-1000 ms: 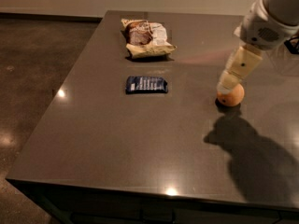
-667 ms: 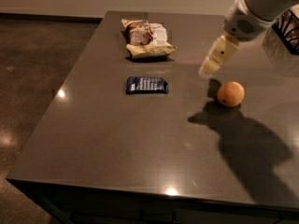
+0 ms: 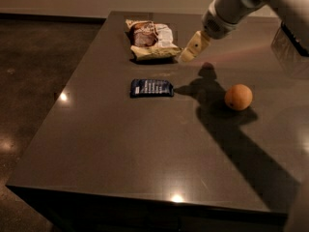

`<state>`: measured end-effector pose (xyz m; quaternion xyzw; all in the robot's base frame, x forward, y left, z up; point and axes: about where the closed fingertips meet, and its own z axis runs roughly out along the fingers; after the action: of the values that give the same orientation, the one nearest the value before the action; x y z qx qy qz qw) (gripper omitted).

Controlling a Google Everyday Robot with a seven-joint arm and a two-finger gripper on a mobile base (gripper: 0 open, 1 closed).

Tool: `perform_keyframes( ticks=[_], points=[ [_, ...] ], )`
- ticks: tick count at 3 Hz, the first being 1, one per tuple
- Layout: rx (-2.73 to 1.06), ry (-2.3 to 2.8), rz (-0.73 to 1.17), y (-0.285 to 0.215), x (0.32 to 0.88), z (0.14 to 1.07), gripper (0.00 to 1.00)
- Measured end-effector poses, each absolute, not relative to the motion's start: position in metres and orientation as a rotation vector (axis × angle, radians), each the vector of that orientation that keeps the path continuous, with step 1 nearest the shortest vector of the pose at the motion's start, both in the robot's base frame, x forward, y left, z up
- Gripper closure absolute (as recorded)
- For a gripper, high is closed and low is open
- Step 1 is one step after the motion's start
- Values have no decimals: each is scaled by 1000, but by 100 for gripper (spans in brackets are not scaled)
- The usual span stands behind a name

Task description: Move brown chip bag near rxbar blueberry

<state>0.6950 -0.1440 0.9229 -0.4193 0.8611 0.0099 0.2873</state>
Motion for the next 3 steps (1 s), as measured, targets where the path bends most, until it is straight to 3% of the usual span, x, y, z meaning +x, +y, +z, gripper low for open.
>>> perform_keyframes(
  ticks=[3],
  points=[
    [-919, 2382, 47, -100, 784, 870, 0]
  ],
)
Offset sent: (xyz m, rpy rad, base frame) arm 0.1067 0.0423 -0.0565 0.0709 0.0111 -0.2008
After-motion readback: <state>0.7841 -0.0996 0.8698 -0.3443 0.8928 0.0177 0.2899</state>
